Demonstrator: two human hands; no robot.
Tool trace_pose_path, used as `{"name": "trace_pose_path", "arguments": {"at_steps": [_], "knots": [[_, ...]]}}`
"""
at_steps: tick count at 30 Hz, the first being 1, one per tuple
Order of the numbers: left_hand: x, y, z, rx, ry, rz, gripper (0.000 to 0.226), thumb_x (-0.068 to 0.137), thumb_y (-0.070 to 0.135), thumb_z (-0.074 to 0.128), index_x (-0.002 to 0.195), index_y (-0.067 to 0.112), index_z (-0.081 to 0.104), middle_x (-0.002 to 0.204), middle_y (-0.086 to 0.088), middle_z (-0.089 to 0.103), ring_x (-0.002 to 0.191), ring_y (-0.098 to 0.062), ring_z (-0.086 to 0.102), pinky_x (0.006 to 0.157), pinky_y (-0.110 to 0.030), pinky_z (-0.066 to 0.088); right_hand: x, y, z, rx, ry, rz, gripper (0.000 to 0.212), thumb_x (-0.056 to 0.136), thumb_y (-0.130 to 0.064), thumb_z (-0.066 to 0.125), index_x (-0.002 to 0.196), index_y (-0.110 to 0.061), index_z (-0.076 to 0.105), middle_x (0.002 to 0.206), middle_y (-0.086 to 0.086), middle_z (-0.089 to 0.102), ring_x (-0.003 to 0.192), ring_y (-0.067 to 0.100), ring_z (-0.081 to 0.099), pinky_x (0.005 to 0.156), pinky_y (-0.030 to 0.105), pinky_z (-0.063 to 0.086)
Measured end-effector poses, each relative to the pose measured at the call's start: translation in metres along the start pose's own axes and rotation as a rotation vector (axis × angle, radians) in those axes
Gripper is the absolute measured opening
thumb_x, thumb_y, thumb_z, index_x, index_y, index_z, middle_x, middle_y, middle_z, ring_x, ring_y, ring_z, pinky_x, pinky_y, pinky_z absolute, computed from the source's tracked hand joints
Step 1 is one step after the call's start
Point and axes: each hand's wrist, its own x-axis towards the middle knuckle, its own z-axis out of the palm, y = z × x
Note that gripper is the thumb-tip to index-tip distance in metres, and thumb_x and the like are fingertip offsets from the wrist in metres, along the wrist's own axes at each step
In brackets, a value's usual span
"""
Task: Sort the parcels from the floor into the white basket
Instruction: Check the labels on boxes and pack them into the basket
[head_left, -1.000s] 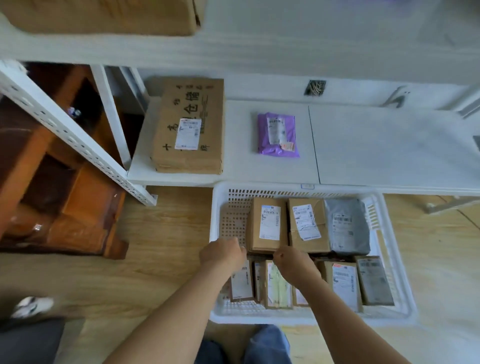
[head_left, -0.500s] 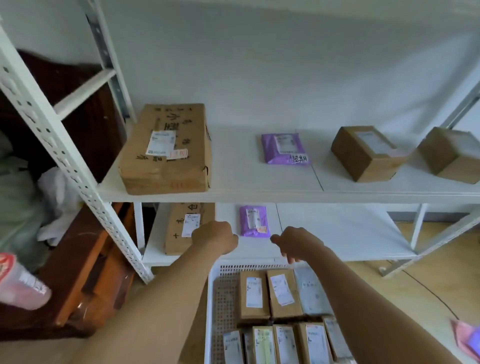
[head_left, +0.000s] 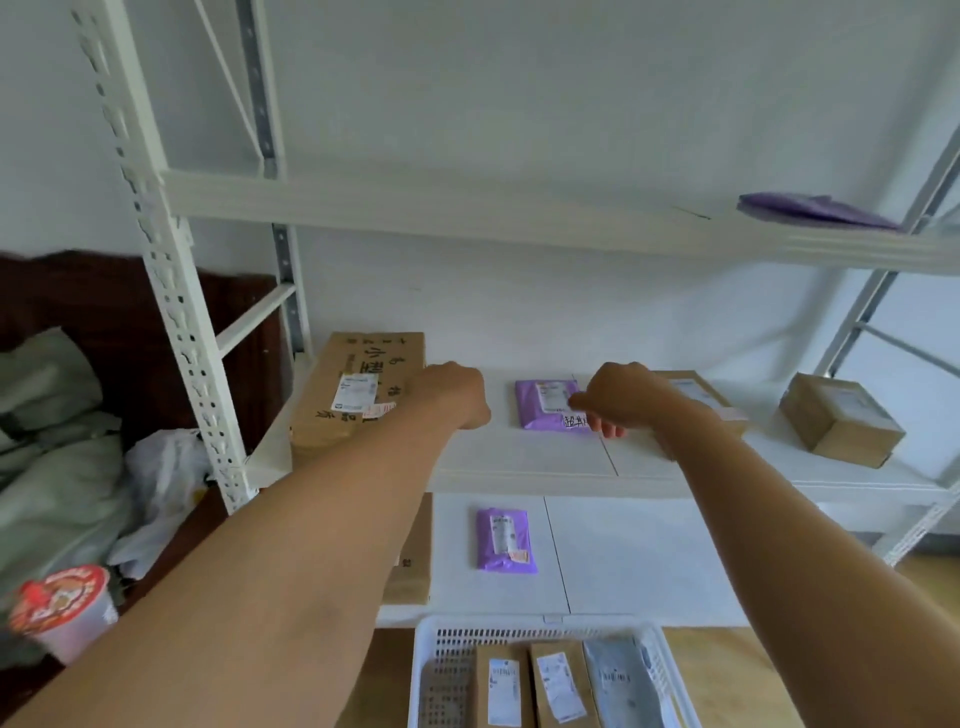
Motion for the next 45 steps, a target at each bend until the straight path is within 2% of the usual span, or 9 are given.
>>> {"name": "trace_pose_path", "arguments": {"at_steps": [4,10,16,25,29,33,37,42,45], "knots": [[-0.004,0.024,-0.023,0.090,0.077,0.041,0.018,0.083,0.012,0.043,0.065,0.013,0.041,0.071,-0.004,0.044,0.078,-0.021,0.057,0.062,-0.027,0.037,-0.020,0.012,-0.029,-0.031,0.152,0.002,0.041,0.086,-0.037,0.047,0.052,-0.016,0.058,0.053,-0.003,0.061,0.057,0.015,0.060,0.077,0.032,0.052],[-0.003,0.078,-0.027,0.104,0.098,0.063,0.009,0.087,0.022,0.047,0.086,0.013,0.049,0.078,-0.003,0.046,0.079,-0.025,0.050,0.067,-0.028,0.038,-0.057,0.067,-0.041,0.000,0.129,0.090,0.033,0.083,-0.032,0.049,0.057,-0.016,0.062,0.058,-0.001,0.064,0.062,0.019,0.062,0.076,0.032,0.052],[-0.016,0.189,-0.013,0.070,0.162,0.101,0.010,0.085,0.028,0.051,0.084,0.018,0.052,0.071,-0.001,0.042,0.077,-0.025,0.047,0.063,-0.027,0.032,-0.095,0.160,-0.037,0.004,0.112,0.122,0.025,0.085,-0.032,0.048,0.083,-0.012,0.062,0.095,0.013,0.066,0.091,0.030,0.061,0.087,0.039,0.050],[-0.022,0.324,0.017,0.055,0.096,0.125,0.036,0.085,0.030,0.049,0.117,0.014,0.055,0.112,-0.007,0.057,0.091,-0.025,0.052,0.072,-0.030,0.037,-0.144,0.308,-0.035,0.132,0.047,0.181,0.031,0.090,-0.030,0.050,0.065,-0.019,0.063,0.073,0.001,0.068,0.078,0.019,0.064,0.088,0.038,0.051],[-0.008,0.367,0.031,0.034,0.061,0.121,0.049,0.086,0.037,0.051,0.129,0.013,0.047,0.122,-0.008,0.054,0.108,-0.027,0.054,0.072,-0.029,0.035,-0.149,0.352,-0.031,0.114,0.076,0.211,0.031,0.087,-0.032,0.053,0.082,-0.007,0.070,0.085,0.010,0.069,0.088,0.027,0.063,0.082,0.035,0.049],[0.012,0.411,0.057,0.064,0.006,0.135,0.054,0.088,0.038,0.049,0.136,0.015,0.040,0.135,-0.009,0.046,0.117,-0.028,0.049,0.080,-0.030,0.038,-0.149,0.399,-0.025,0.061,0.116,0.275,0.034,0.085,-0.034,0.053,0.084,-0.004,0.070,0.082,0.011,0.062,0.075,0.024,0.055,0.055,0.025,0.039],[0.040,0.459,0.073,0.127,0.040,0.210,0.042,0.089,0.030,0.044,0.129,0.016,0.047,0.132,-0.007,0.049,0.120,-0.028,0.047,0.093,-0.035,0.038,-0.134,0.455,-0.023,0.024,0.116,0.339,0.037,0.085,-0.038,0.052,0.070,-0.009,0.068,0.065,0.002,0.056,0.064,0.020,0.053,0.054,0.024,0.038],[0.089,0.523,0.080,0.045,0.032,0.291,0.010,0.084,0.025,0.048,0.085,0.015,0.051,0.078,-0.002,0.047,0.079,-0.025,0.048,0.059,-0.026,0.033,-0.104,0.516,-0.020,-0.017,0.069,0.381,0.041,0.085,-0.041,0.050,0.050,-0.021,0.058,0.061,-0.004,0.055,0.061,0.017,0.055,0.068,0.031,0.050],[0.119,0.550,0.081,0.033,0.036,0.285,0.016,0.083,0.022,0.048,0.069,0.015,0.046,0.069,-0.001,0.043,0.062,-0.020,0.043,0.049,-0.024,0.026,-0.083,0.549,-0.027,-0.005,0.052,0.391,0.041,0.085,-0.038,0.048,0.049,-0.021,0.059,0.060,-0.004,0.057,0.063,0.019,0.058,0.070,0.032,0.052]]}}
